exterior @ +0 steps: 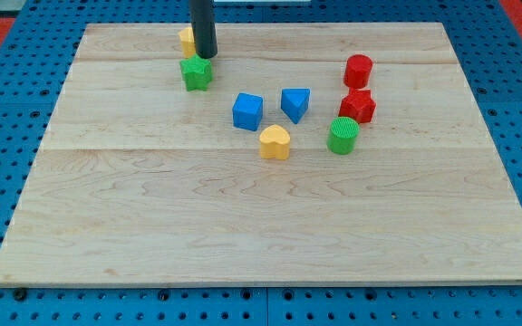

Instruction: Move the yellow hexagon to the top left of the board

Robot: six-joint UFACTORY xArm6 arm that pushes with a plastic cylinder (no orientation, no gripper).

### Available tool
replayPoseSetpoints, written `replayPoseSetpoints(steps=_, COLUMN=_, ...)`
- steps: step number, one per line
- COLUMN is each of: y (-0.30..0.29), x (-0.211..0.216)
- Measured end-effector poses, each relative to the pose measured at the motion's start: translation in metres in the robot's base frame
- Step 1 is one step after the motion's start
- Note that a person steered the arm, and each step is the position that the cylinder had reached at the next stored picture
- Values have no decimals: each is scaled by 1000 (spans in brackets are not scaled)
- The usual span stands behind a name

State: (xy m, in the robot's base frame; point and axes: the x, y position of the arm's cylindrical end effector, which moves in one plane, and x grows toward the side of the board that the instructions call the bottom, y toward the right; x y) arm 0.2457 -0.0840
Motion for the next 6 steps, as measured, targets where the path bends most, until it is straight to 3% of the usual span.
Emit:
replayPoseSetpoints(steps=4, y=-14, x=-54)
replayPoseSetpoints(steps=6, y=-113, x=-53)
